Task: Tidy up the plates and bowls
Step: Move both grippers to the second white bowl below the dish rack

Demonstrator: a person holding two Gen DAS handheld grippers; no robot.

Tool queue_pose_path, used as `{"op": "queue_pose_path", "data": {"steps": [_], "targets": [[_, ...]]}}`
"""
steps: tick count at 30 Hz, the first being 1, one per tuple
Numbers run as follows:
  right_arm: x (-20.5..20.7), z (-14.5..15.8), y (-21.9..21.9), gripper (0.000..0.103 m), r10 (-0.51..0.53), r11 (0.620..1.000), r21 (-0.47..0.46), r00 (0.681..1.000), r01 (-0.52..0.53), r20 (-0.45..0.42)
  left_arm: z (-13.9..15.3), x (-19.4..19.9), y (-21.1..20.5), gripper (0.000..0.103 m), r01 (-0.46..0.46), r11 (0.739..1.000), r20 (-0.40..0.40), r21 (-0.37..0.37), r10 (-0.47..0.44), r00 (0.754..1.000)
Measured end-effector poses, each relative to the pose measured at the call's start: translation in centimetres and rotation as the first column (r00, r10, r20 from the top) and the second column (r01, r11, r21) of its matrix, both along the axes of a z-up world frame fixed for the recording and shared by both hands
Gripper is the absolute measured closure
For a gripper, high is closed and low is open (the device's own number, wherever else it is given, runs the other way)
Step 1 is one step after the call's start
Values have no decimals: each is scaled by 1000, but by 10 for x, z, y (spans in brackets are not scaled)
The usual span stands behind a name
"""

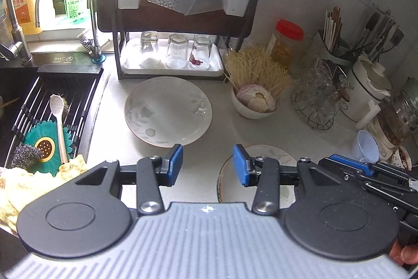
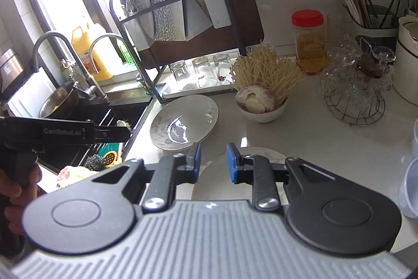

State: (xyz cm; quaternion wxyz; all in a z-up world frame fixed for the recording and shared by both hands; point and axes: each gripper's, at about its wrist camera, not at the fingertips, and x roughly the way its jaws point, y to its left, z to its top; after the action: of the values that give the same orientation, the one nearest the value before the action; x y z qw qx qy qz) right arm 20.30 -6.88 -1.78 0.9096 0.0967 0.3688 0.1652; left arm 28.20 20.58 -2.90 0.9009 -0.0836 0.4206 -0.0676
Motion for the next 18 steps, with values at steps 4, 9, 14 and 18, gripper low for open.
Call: {"op": "queue_pose_path", "data": {"steps": [4,9,14,18], "targets": [[13,-4,15,77,-2,1000,-2,1000,2,-20,-5,15,17,51,2,1000,-13,-12,-2,1000],[32,-12,33,77,-13,1000,-13,999,13,-47,-17,36,36,49,16,1000,-29,-18,-17,999],[49,-18,50,77,-16,999,-40,997,13,-74,-31,55,56,49,26,999,-51,-22,-27,998],[64,-17,54,77,-48,998,-49,996,44,-79,-36,69,82,48,0,1000,-41,-16,0,999]]}}
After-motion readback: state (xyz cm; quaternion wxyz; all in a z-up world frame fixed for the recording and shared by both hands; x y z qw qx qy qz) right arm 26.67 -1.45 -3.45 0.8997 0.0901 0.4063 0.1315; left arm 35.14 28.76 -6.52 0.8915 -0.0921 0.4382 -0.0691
